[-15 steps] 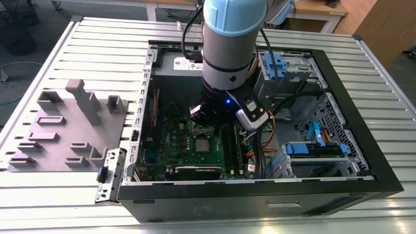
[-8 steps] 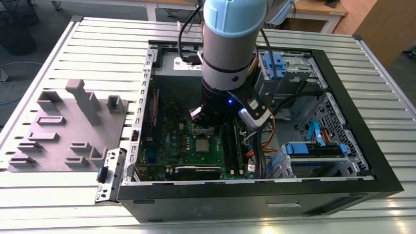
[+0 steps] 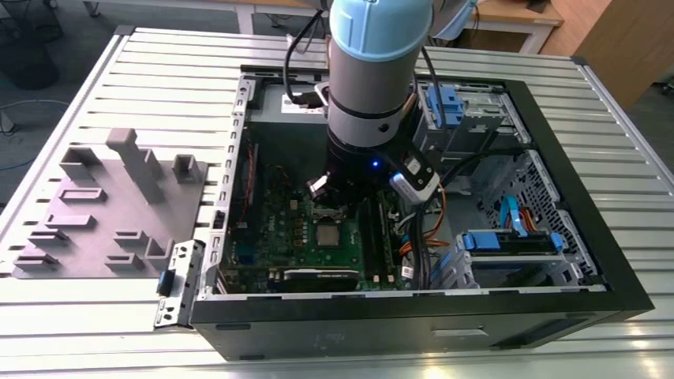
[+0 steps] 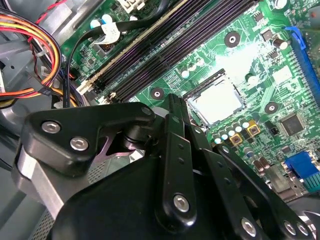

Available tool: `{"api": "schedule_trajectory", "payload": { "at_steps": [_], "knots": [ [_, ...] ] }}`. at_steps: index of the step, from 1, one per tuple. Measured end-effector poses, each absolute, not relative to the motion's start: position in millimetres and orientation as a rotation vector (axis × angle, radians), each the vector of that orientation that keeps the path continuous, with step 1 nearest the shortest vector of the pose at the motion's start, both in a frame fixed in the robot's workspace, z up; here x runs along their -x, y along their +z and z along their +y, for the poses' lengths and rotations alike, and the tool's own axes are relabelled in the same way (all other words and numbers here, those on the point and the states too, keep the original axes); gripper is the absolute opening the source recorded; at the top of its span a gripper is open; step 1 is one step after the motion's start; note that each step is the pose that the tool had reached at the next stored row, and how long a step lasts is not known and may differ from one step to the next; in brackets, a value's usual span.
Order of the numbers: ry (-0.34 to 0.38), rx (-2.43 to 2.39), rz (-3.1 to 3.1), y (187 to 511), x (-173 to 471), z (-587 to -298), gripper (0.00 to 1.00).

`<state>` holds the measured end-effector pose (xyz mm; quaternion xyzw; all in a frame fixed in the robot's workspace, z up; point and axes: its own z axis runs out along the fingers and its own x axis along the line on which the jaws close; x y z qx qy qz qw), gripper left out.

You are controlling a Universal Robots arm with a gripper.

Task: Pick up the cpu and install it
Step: 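Close the cpu cover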

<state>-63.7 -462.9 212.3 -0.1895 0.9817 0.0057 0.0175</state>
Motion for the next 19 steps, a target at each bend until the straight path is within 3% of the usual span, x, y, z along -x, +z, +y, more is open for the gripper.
{"api": "schedule_trajectory", "payload": {
  "at_steps": [19],
  "knots": [
    [0.017, 0.589, 3.050, 209, 61, -444, 0.11]
  ]
}}
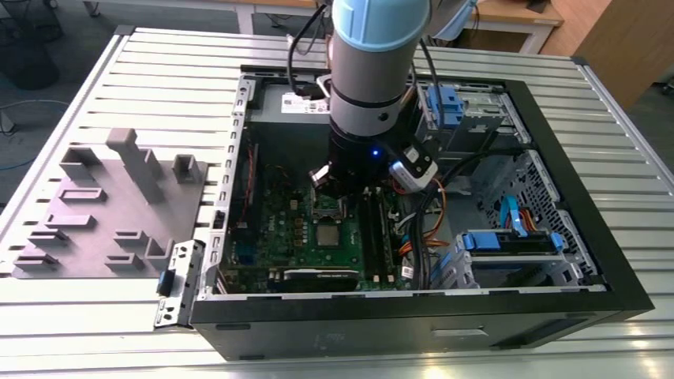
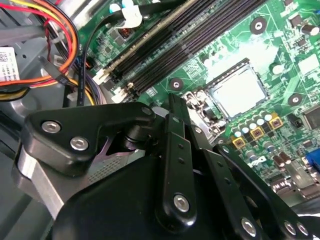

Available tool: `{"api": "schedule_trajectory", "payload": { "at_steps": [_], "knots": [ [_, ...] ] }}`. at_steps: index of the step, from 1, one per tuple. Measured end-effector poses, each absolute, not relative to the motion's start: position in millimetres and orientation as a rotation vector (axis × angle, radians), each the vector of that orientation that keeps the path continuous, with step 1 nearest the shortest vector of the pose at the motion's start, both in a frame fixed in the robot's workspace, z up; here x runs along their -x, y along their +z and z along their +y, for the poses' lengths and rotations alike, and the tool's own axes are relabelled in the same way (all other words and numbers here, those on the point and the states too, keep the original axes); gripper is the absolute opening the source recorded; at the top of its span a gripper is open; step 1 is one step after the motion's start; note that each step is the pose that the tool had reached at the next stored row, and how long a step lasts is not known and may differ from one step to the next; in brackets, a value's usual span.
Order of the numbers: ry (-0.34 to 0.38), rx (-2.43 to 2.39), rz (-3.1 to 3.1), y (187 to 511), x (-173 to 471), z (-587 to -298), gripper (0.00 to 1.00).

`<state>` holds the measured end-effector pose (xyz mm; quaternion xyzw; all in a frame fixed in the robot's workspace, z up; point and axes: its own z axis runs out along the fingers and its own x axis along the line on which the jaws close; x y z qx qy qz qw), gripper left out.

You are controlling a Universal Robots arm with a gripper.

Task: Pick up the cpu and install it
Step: 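Close the cpu cover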

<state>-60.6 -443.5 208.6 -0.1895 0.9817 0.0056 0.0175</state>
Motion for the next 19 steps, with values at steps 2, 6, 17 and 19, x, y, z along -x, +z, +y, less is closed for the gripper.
{"api": "schedule_trajectory", "payload": {
  "at_steps": [2, 6, 17, 19],
  "knots": [
    [0.018, 0.589, 3.050, 208, 58, -443, 0.11],
    [0.017, 0.589, 3.050, 208, 56, -441, 0.11],
    [0.023, 0.588, 3.045, 205, 57, -434, 0.11],
    [0.023, 0.587, 3.043, 204, 57, -433, 0.11]
  ]
}}
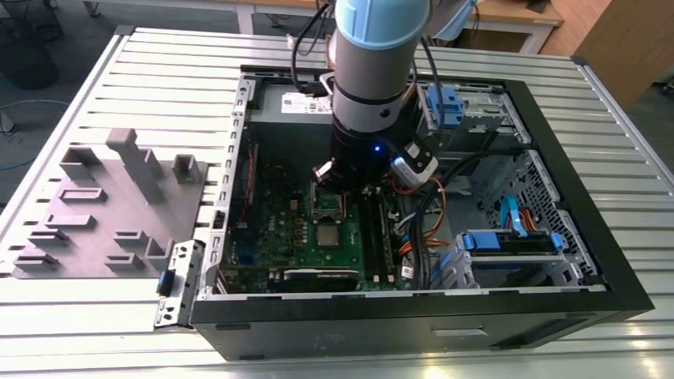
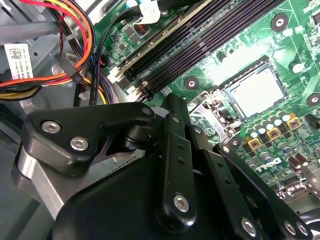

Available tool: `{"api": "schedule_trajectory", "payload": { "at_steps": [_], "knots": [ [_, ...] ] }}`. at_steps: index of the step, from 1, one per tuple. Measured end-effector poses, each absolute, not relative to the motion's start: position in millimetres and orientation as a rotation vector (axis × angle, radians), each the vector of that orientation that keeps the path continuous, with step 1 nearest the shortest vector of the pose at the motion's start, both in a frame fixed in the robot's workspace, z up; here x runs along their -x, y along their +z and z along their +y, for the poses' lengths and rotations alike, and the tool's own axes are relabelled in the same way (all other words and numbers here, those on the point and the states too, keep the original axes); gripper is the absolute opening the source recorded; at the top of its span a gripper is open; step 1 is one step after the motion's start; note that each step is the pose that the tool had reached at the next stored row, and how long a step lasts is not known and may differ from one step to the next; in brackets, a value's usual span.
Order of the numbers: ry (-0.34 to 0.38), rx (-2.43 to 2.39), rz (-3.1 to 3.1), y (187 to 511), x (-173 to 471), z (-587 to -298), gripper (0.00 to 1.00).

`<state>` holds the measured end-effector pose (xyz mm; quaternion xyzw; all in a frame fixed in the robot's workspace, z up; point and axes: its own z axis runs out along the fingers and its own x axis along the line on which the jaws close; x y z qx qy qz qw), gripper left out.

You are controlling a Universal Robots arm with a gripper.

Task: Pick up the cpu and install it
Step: 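Close the cpu cover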

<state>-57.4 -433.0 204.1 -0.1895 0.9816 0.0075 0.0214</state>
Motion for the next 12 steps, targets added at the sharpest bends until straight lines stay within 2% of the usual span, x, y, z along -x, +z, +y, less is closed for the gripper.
{"api": "schedule_trajectory", "payload": {
  "at_steps": [12],
  "knots": [
    [0.027, 0.583, 3.020, 200.3, 65.3, -432.9, 0.11]
  ]
}}
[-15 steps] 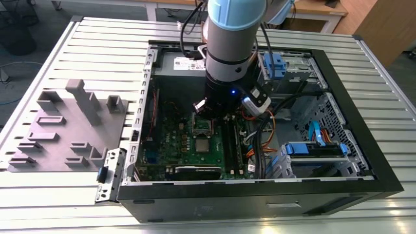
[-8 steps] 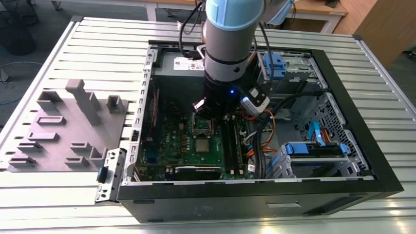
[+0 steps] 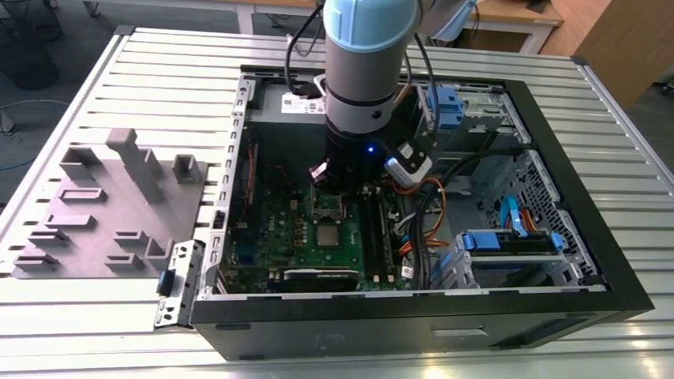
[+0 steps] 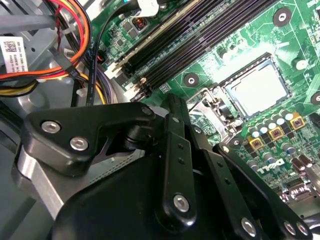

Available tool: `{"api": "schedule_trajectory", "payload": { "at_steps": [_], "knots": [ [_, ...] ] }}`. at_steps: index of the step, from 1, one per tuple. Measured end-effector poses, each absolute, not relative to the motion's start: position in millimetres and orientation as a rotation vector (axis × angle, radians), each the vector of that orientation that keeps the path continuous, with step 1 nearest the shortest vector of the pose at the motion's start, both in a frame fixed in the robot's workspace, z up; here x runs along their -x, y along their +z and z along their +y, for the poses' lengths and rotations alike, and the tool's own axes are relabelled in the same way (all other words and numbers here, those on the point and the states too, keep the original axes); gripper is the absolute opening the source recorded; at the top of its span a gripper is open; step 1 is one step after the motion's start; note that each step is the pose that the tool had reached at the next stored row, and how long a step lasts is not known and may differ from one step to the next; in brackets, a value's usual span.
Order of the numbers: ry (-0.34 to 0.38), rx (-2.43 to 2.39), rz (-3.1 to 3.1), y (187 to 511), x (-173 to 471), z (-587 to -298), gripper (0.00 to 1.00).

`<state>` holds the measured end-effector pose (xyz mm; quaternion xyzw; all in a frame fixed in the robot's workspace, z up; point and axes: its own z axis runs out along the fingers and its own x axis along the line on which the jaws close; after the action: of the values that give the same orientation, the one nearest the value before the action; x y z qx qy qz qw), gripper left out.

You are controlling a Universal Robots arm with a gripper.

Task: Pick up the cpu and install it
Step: 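Close the cpu cover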

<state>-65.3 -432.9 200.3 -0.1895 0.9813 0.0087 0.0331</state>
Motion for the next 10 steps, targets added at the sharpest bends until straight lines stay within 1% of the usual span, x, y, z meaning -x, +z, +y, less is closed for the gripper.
{"api": "schedule_trajectory", "payload": {
  "at_steps": [10],
  "knots": [
    [0.030, 0.582, 3.017, 200.4, 65.2, -432.6, 0.11]
  ]
}}
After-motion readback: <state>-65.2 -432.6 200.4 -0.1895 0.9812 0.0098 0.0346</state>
